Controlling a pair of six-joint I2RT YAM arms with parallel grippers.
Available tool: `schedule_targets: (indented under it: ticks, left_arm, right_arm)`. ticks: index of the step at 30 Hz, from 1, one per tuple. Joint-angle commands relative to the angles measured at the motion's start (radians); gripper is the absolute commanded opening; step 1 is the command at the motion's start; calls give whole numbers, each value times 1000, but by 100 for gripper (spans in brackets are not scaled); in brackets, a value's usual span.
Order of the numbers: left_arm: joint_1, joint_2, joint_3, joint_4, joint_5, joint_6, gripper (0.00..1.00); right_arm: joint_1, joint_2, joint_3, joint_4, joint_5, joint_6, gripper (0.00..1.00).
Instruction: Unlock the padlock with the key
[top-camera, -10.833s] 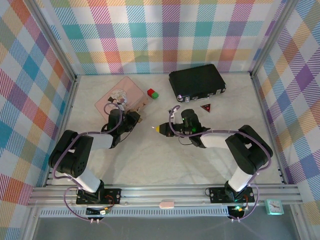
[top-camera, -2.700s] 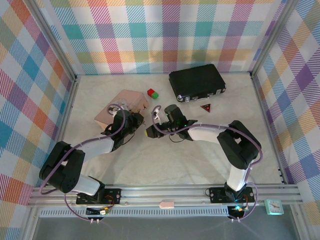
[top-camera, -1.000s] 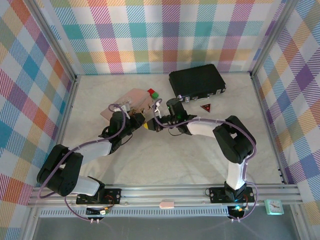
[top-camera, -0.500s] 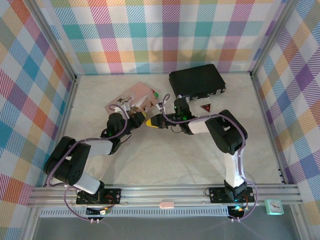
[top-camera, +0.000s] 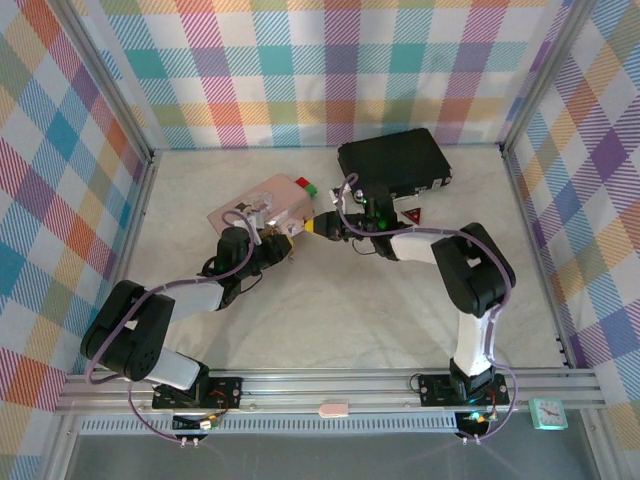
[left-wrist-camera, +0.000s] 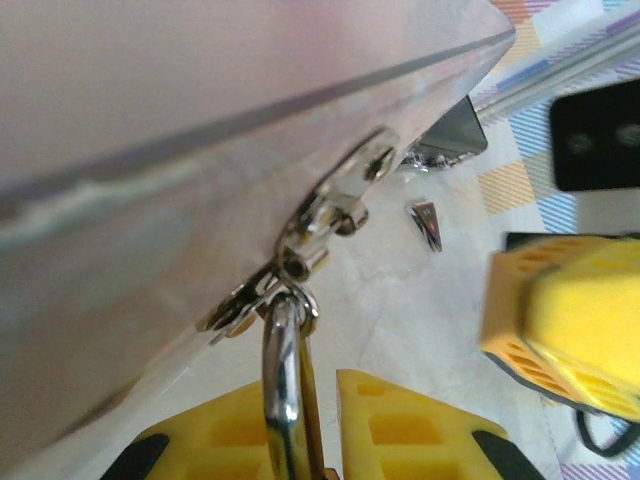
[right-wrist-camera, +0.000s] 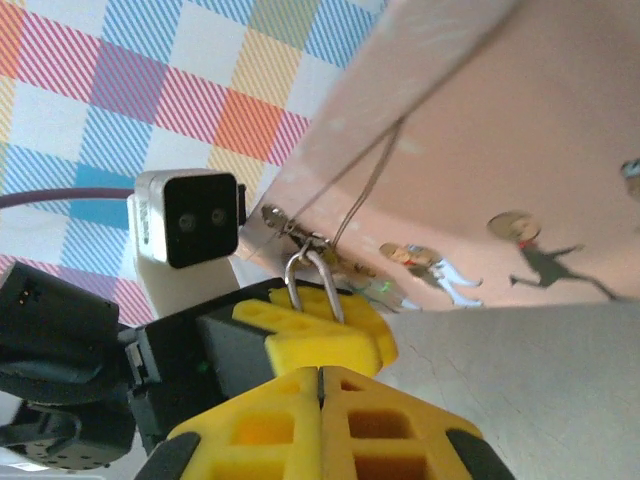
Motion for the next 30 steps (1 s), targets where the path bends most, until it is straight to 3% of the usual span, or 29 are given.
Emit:
schedule_targets:
  ticks: [1, 5, 9, 12, 17, 30]
  left_arm:
    - [-1, -46, 50, -37, -66, -64, 0]
    - [-3, -39, 85, -130, -118, -190, 0]
    - [-11, -48, 113, -197, -146, -261, 0]
    - [-23, -52, 102, -139, -140, -293, 0]
    - [-46, -44, 77, -28, -160, -318, 0]
    - [-67, -60, 63, 27, -196, -335, 0]
  right_arm:
    - [27, -86, -3, -210, 67, -211, 13]
    - [81, -132, -53, -246, 161, -285, 26]
    - [138, -139, -61, -303, 276, -330, 31]
    - [140, -112, -90, -198, 271, -185, 31]
    - [143, -71, -186, 156, 299, 90, 31]
    - [166, 45, -210, 488, 285, 343, 32]
